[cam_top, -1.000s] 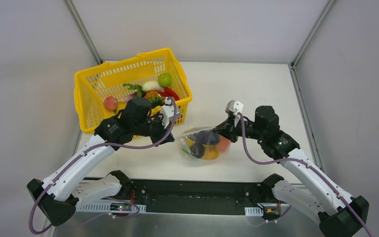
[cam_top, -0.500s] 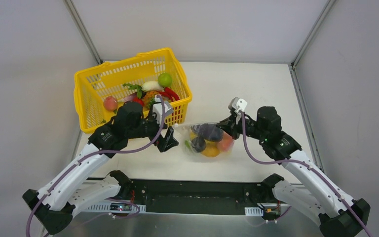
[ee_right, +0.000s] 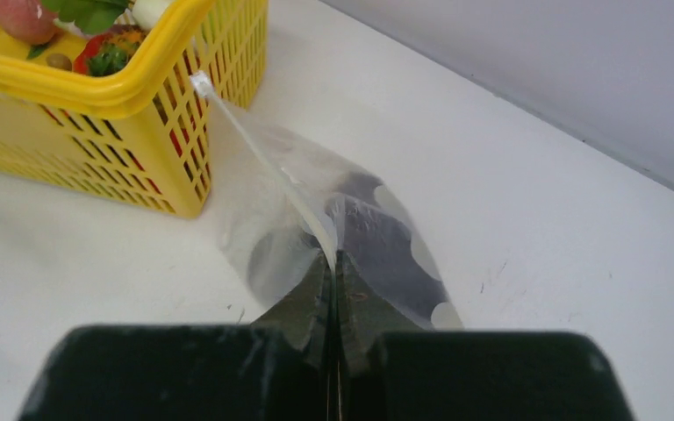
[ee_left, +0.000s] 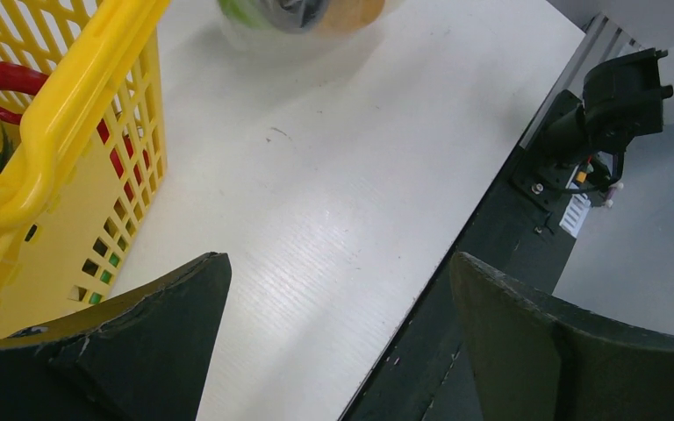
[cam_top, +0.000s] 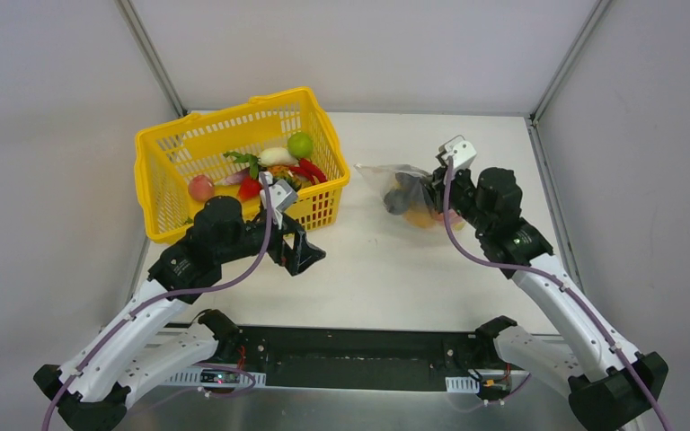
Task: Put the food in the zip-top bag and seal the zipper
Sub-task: Place the zipper food storage bag at the center of the board.
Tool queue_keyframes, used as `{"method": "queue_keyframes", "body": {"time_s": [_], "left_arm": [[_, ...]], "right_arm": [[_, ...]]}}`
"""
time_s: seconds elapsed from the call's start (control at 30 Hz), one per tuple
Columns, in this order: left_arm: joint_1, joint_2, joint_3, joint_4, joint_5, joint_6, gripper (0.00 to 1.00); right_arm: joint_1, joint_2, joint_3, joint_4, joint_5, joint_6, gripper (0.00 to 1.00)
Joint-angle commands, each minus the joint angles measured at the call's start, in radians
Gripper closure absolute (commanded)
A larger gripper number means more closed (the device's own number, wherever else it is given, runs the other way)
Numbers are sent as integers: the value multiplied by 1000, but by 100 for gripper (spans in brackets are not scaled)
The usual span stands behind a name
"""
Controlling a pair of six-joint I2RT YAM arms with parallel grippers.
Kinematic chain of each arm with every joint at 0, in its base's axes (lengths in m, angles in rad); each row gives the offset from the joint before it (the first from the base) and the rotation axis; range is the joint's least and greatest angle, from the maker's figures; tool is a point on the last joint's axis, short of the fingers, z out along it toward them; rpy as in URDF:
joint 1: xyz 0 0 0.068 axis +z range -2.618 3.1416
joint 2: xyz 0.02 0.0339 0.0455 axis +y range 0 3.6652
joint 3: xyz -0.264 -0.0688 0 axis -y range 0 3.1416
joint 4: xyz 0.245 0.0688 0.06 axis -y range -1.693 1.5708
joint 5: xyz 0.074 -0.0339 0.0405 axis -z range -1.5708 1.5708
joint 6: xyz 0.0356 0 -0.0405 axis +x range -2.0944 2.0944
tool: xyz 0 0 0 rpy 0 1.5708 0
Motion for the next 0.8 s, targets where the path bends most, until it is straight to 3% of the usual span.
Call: {"method": "queue_keyframes", "body": {"time_s": [0.0, 0.07, 0.17, 0.27, 0.33, 0.5, 0.63, 0.77], "left_arm": [[10, -20, -10, 70, -19, -50, 1], [10, -27, -16, 79, -17, -59, 1], [10, -29, -22, 81, -18, -62, 1], [10, -18, -13, 76, -11, -63, 1], [10, -11, -3, 76, 2, -65, 1], [10, -8, 10, 72, 11, -72, 1], [10, -9, 8, 64, 12, -84, 1], [10, -14, -5, 69, 3, -111, 1]], "right_arm": [[5, -19, -4, -23, -131, -17, 98], [12, -36, -73, -87, -245, 22, 95], [46, -54, -110, -203, -444, 10, 81], [73, -117, -80, -255, -578, -8, 57], [72, -169, -59, -243, -582, -10, 47], [72, -233, -132, -60, -327, 106, 36], [71, -126, -187, 19, -18, 312, 25], [66, 27, -159, -10, 10, 460, 24]]}}
